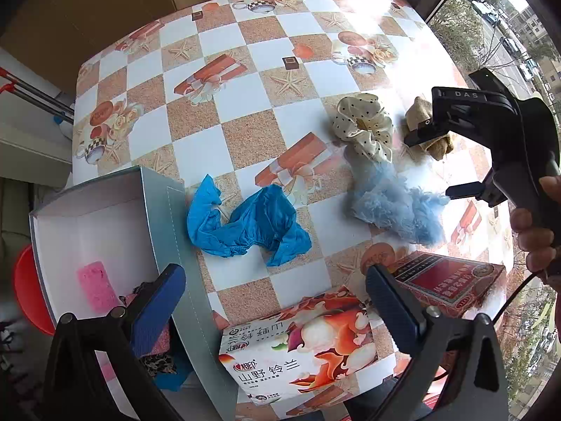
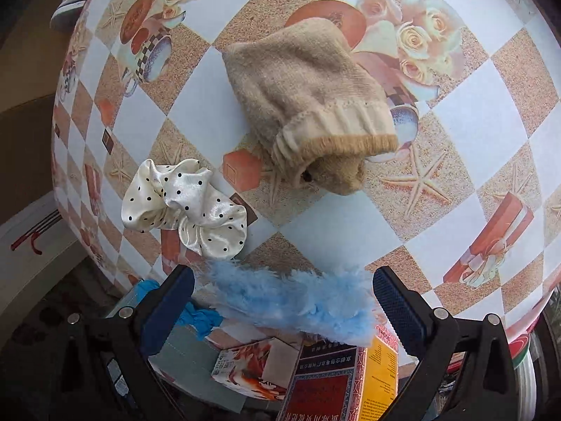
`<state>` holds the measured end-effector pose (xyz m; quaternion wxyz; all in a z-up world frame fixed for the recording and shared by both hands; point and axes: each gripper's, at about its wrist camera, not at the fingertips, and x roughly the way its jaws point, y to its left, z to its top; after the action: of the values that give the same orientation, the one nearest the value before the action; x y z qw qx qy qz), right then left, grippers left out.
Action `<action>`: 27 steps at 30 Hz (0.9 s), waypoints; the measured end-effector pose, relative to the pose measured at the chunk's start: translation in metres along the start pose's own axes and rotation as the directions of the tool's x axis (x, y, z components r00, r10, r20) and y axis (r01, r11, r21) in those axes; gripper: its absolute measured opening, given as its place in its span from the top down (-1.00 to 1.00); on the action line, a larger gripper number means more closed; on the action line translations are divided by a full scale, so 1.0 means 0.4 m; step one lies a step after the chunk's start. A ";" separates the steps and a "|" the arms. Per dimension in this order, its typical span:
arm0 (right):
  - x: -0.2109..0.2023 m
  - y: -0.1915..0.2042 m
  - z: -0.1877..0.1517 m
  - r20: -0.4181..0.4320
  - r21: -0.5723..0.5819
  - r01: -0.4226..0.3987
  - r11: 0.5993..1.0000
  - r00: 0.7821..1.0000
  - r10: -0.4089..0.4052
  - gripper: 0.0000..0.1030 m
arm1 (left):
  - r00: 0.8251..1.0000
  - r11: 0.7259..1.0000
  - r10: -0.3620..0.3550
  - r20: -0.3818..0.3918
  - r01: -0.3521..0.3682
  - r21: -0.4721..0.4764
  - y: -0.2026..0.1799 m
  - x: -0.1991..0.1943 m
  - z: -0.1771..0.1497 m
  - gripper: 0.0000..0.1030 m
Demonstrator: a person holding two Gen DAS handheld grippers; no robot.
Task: Organize soft objects
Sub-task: 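Move both tools toward the polka-dot scrunchie and beige knit sock, then grasp the white polka-dot scrunchie with left tool while right tool grasps beige sock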
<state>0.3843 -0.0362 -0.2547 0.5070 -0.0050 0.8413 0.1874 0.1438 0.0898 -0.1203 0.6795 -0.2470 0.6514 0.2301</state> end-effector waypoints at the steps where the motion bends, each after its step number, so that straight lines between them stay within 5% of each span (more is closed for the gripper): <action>1: -0.012 0.004 0.011 0.020 0.024 -0.009 1.000 1.000 0.008 -1.00 | 1.000 1.000 0.000 0.000 0.000 0.005 -0.004 -0.003 0.011 -1.00; 6: -0.105 -0.075 0.060 0.083 0.166 -0.157 0.974 0.986 0.145 -1.00 | 1.000 0.999 -0.016 0.008 0.016 0.042 -0.046 0.007 0.093 -1.00; 13: -0.115 -0.170 -0.029 -0.132 0.218 -0.339 0.915 0.919 0.372 -1.00 | 0.996 0.995 -0.047 -0.073 0.054 0.087 -0.160 0.149 0.232 -1.00; 17: -0.161 -0.197 -0.060 -0.134 0.124 -0.275 0.953 0.947 0.291 -1.00 | 0.997 0.994 -0.034 -0.076 0.042 0.100 -0.224 0.217 0.286 -1.00; 20: -0.221 -0.160 0.003 0.035 -0.051 -0.101 0.994 0.994 0.103 -1.00 | 0.998 0.996 0.003 -0.058 0.002 0.088 -0.251 0.255 0.314 -1.00; 23: -0.225 -0.099 0.075 0.205 -0.151 0.081 0.985 0.977 -0.049 -1.00 | 0.998 0.999 0.035 -0.051 -0.033 0.037 -0.250 0.287 0.334 -1.00; 27: -0.159 -0.048 0.151 0.215 -0.184 0.077 0.980 0.976 -0.036 -1.00 | 0.995 0.995 0.093 -0.047 -0.094 -0.021 -0.226 0.322 0.345 -1.00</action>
<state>0.4703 -0.0461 -0.2315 0.5957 -0.0580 0.7603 0.2523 0.3135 0.1064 -0.2417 0.6501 -0.2292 0.6749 0.2636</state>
